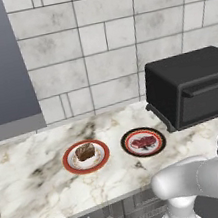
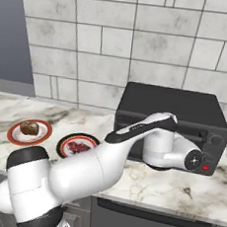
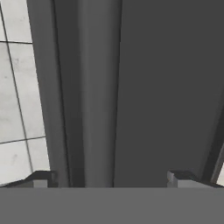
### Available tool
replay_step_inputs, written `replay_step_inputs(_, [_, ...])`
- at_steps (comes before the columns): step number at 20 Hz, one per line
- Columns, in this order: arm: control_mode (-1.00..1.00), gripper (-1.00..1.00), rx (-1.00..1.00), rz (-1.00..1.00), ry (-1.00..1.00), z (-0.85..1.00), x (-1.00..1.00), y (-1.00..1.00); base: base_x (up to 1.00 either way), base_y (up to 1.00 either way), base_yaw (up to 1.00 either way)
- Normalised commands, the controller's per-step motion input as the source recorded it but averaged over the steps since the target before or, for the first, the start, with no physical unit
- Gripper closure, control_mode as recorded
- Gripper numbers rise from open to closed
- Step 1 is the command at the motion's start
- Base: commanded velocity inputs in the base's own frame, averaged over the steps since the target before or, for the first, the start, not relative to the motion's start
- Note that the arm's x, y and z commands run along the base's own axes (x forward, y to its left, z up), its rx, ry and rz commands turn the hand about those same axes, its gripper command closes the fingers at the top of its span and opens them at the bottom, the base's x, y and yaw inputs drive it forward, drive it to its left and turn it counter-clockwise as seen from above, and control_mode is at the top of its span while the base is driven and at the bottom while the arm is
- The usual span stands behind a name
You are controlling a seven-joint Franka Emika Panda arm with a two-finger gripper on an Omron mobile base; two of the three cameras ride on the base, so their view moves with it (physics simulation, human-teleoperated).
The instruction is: Open the toaster oven door. Place the bread on the bottom rack in the toaster oven and place the steak on the top rack.
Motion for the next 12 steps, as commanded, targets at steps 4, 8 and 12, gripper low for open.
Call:
replay_step_inputs(4, [-1.00, -1.00, 0.06, 0.00, -0.08, -0.35, 0.11, -0.15, 0.00, 0.00, 0.00])
replay_step_inputs(8, [-1.00, -1.00, 0.08, 0.00, -0.09, -0.17, 0.14, -0.17, 0.00, 0.00, 0.00])
replay_step_inputs(12, [-1.00, -1.00, 0.06, -0.04, -0.01, 0.00, 0.17, -0.07, 0.00, 0.00, 0.00])
